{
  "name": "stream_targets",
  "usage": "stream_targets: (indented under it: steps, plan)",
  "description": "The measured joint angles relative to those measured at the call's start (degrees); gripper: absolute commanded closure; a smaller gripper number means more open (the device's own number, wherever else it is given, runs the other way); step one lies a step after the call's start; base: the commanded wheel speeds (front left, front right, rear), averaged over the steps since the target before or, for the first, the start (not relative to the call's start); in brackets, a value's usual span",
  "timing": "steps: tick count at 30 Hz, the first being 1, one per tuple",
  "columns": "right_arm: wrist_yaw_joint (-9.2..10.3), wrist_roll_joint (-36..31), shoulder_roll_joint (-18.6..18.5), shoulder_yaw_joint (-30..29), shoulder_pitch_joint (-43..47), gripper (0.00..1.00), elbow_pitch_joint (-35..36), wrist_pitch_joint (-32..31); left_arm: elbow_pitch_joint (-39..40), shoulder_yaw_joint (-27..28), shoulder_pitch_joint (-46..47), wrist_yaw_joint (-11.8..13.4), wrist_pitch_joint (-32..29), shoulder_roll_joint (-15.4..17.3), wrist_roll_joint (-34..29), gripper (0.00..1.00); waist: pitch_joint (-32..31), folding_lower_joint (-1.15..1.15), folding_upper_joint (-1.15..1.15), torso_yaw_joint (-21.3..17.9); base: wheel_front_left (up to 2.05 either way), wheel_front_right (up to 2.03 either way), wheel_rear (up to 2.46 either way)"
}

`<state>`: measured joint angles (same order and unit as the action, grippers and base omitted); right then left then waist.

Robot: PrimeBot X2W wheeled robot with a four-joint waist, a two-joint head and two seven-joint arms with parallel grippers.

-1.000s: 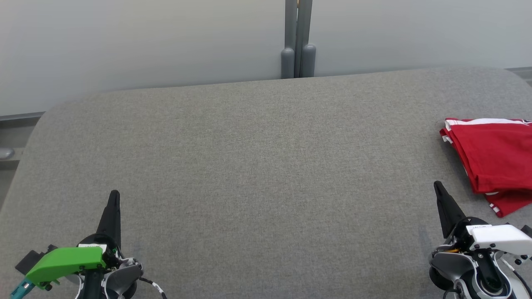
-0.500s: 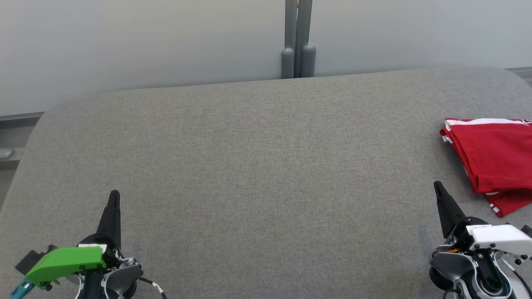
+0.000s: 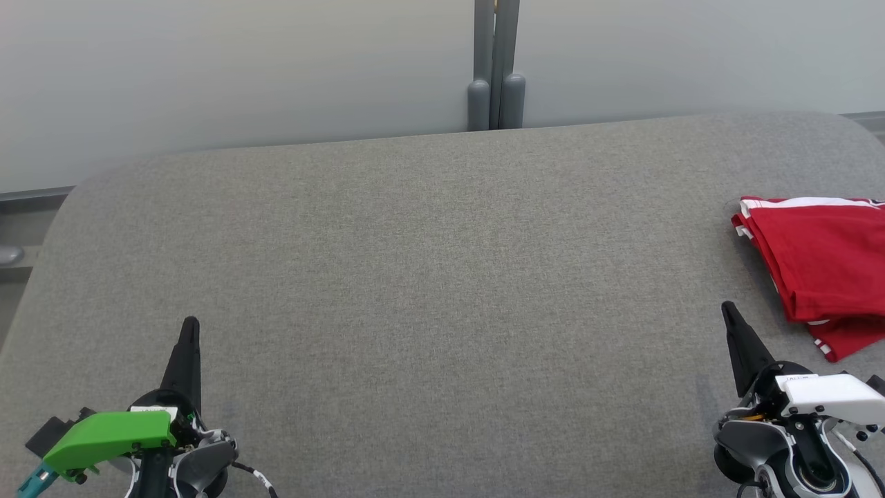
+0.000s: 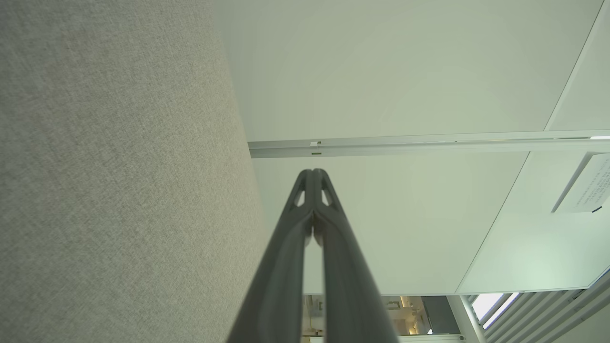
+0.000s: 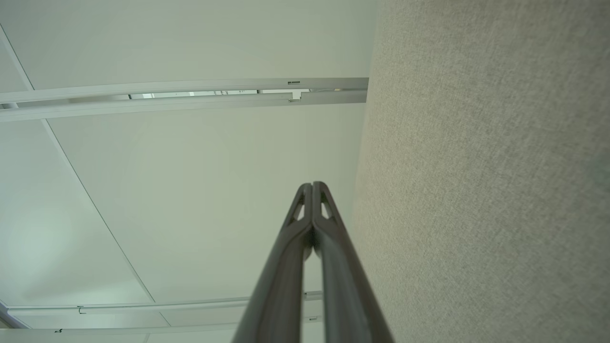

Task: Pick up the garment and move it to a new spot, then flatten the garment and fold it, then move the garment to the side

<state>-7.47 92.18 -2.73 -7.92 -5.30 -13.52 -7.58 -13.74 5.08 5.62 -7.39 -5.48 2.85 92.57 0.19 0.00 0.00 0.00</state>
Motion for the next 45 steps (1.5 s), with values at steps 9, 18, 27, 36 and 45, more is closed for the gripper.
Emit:
stream_targets:
  steps: [9, 18, 27, 36, 45]
  plan:
    - [0.0, 0.0, 0.0, 0.0, 0.0, 1.0, 0.0, 0.0, 0.0, 0.0, 0.0, 0.0, 0.0, 0.0, 0.0, 1.0, 0.0, 0.0, 0.0, 0.0, 0.0, 0.0, 0.0]
    - [0.0, 0.0, 0.0, 0.0, 0.0, 1.0, 0.0, 0.0, 0.0, 0.0, 0.0, 0.0, 0.0, 0.0, 0.0, 1.0, 0.0, 0.0, 0.0, 0.0, 0.0, 0.0, 0.0]
    - [0.0, 0.0, 0.0, 0.0, 0.0, 1.0, 0.0, 0.0, 0.0, 0.0, 0.0, 0.0, 0.0, 0.0, 0.0, 1.0, 0.0, 0.0, 0.0, 0.0, 0.0, 0.0, 0.0]
    - [0.0, 0.0, 0.0, 0.0, 0.0, 1.0, 0.0, 0.0, 0.0, 0.0, 0.0, 0.0, 0.0, 0.0, 0.0, 1.0, 0.0, 0.0, 0.0, 0.0, 0.0, 0.0, 0.0]
    - [-0.01, 0.0, 0.0, 0.0, 0.0, 1.0, 0.0, 0.0, 0.0, 0.0, 0.0, 0.0, 0.0, 0.0, 0.0, 1.0, 0.0, 0.0, 0.0, 0.0, 0.0, 0.0, 0.0]
